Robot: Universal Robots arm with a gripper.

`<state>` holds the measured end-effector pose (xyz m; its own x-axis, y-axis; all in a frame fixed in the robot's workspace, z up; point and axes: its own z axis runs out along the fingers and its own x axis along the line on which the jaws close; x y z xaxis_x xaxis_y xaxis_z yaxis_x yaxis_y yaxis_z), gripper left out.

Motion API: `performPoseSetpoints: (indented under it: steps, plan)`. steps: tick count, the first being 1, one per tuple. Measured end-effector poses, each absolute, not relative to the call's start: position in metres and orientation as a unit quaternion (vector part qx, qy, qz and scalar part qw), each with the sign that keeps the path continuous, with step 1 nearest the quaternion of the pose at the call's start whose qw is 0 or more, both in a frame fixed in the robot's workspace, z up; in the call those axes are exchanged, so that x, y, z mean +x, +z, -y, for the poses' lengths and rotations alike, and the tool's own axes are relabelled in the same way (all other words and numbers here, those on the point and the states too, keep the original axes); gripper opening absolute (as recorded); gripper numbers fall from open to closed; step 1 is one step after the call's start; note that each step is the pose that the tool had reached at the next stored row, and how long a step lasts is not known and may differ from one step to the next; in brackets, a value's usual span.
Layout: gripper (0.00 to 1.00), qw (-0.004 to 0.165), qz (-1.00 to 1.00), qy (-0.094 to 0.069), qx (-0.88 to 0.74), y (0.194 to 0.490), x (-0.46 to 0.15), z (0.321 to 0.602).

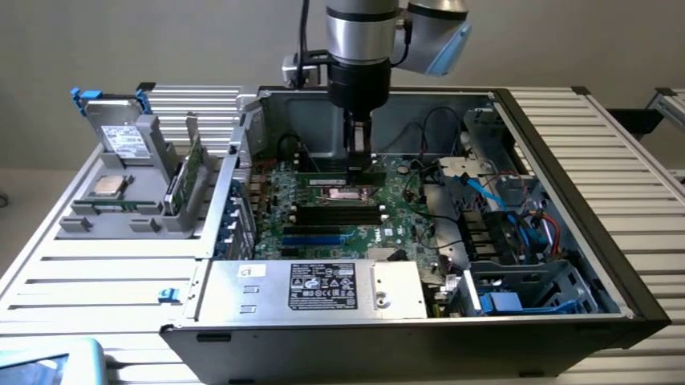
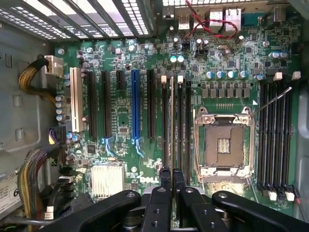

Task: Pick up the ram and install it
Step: 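Insert the ram into the slot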

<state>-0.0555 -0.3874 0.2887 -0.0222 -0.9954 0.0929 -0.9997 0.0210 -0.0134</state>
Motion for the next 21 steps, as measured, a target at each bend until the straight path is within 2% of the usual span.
performPoseSetpoints:
  steps: [7,21]
  plan:
    - [0.13,0.037,0.714,0.046,0.698,0.282,-0.054,0.387]
    - [0.13,0.036,0.714,0.044,0.698,0.263,-0.054,0.388]
